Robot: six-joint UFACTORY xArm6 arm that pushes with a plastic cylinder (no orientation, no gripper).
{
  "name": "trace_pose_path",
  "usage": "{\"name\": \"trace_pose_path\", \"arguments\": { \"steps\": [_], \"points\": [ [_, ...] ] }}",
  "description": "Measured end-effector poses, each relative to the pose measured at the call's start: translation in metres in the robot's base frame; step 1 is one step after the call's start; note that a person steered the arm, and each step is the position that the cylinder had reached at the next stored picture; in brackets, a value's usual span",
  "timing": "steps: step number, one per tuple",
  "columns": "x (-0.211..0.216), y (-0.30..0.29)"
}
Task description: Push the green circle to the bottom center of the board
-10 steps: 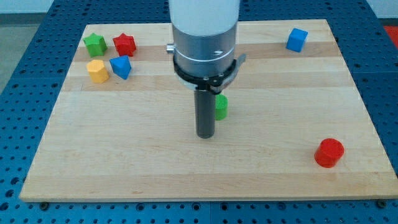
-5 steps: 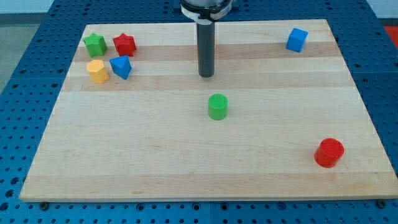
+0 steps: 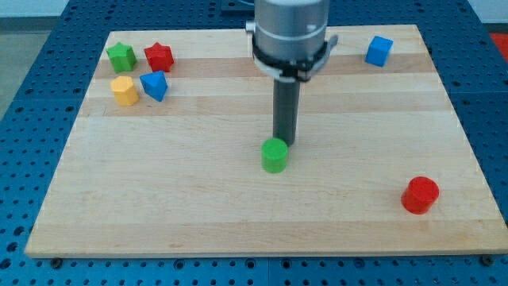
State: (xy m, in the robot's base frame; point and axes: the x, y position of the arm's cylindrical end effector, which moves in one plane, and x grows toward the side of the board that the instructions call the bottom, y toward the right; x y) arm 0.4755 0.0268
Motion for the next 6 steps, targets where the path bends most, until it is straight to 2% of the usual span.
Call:
{"name": "trace_pose_path", "arguments": {
  "steps": [3, 4, 6],
  "points": [
    [0.017, 0.0],
    [0.043, -0.006],
    [0.057, -0.006]
  ]
}}
